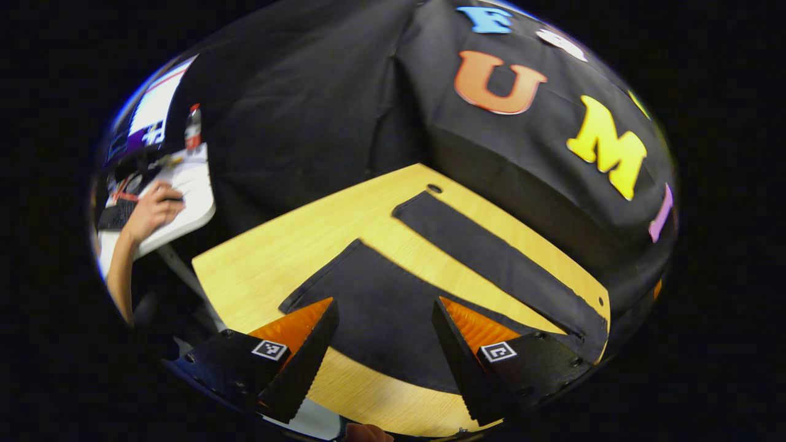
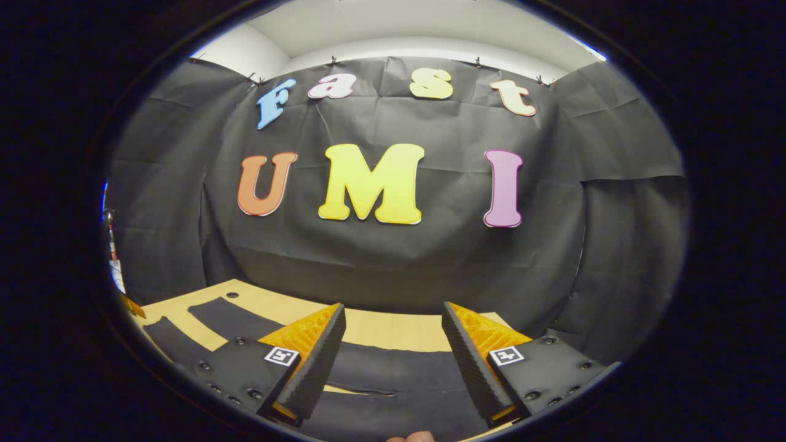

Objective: Grasp the waist and the cuffs of the jeans and fold them to make the two legs overlap; first hold the waist and fold one-third of the jeans toward the cuffs, then hold the cuffs and fold the remaining one-third in the same direction to finish folding.

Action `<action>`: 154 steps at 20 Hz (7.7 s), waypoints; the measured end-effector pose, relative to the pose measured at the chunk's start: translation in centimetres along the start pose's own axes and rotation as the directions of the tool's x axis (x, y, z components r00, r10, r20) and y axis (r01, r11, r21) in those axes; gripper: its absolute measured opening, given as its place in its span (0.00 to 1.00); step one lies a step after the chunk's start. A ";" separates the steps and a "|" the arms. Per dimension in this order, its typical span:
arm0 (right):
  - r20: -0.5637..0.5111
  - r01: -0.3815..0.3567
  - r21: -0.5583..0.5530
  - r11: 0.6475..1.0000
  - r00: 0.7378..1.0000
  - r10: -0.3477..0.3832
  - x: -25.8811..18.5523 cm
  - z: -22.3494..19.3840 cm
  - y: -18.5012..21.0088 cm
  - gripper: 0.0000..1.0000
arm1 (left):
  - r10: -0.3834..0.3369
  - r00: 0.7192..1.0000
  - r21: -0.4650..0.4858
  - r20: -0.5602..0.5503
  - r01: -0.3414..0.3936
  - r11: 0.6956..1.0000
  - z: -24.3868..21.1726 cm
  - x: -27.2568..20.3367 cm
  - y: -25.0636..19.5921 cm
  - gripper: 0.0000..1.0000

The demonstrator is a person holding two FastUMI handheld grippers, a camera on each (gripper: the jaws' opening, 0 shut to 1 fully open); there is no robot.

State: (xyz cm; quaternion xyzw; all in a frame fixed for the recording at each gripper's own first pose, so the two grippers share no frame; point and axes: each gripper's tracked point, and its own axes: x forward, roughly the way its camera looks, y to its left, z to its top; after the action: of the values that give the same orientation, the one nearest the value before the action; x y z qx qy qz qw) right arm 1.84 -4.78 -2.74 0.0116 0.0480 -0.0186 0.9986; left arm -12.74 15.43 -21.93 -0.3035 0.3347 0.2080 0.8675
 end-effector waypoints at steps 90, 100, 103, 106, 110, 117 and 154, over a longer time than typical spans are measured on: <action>-0.583 0.546 0.794 0.266 0.809 0.077 26.5 -19.8 -19.5 0.00 | -0.194 0.942 -0.615 -0.273 -0.016 0.788 17.2 27.5 -13.8 0.03; -0.572 0.534 0.809 0.245 0.811 0.123 30.3 -21.8 -17.8 0.45 | -0.247 0.926 -0.449 -0.286 0.098 0.888 16.8 27.7 -17.1 0.03; -0.593 0.515 0.767 0.382 0.796 0.119 29.4 -20.8 -16.9 0.91 | -0.228 0.937 -0.339 -0.265 0.131 0.932 16.8 26.7 -17.7 0.25; -0.560 0.442 0.761 0.475 0.817 0.138 27.9 -17.5 -15.2 0.98 | -0.201 0.955 -0.150 -0.217 0.171 0.974 16.6 25.7 -18.1 1.00; -0.525 0.373 0.749 0.548 0.838 0.147 24.9 -14.8 -13.4 0.98 | -0.212 0.972 0.083 -0.103 0.221 0.972 18.2 22.7 -19.4 0.99; -0.554 0.358 0.663 0.658 0.825 0.109 16.5 -14.3 -13.3 0.98 | -0.395 0.915 0.391 0.089 0.332 0.858 20.0 13.1 -24.4 1.00; -0.537 0.534 0.842 0.078 0.844 0.008 12.9 -23.9 -23.7 0.93 | -0.623 0.768 0.576 0.151 0.444 0.686 8.8 -13.5 -27.6 0.99</action>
State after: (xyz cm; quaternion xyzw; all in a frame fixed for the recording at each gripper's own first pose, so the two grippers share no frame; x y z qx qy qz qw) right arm 11.45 -28.36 -28.26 0.6547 0.2313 -0.2286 0.6823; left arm -2.48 -0.95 3.52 -0.1086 0.1197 -0.1052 0.9812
